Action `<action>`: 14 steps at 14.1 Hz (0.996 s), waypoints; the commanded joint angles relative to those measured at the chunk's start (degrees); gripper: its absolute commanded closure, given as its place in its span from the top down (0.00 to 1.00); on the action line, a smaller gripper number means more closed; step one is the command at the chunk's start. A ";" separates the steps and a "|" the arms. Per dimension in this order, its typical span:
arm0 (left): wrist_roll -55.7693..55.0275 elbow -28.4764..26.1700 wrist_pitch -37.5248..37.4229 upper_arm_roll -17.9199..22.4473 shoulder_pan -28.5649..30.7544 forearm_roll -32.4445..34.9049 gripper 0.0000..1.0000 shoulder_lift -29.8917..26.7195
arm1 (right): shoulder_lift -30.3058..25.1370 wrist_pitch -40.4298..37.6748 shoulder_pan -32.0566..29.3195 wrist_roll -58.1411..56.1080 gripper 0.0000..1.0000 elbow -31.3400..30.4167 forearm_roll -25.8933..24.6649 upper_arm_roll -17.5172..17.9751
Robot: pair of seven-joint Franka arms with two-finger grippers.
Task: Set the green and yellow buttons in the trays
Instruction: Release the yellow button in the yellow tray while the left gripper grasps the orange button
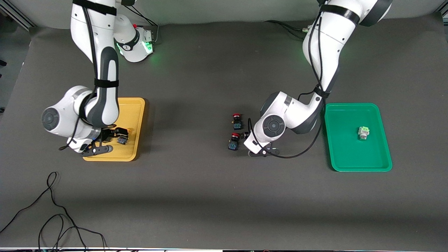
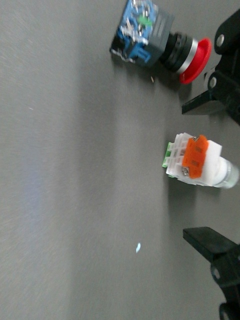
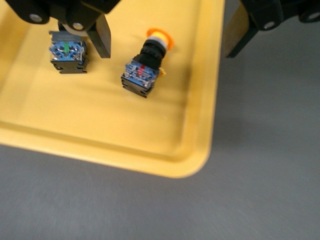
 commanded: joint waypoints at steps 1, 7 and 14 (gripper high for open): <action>-0.03 -4.68 4.73 0.99 -1.79 1.29 1.00 -0.89 | -1.78 -11.09 2.77 8.56 1.00 9.20 -6.59 -4.82; 0.94 -4.96 4.48 1.08 -1.00 2.44 0.00 -1.33 | -1.87 -30.63 3.74 15.70 1.00 27.68 -15.14 -9.57; 13.21 -1.63 -17.01 1.17 8.55 2.35 0.00 -11.86 | -2.13 -32.14 9.89 17.28 1.00 30.24 -16.72 -15.03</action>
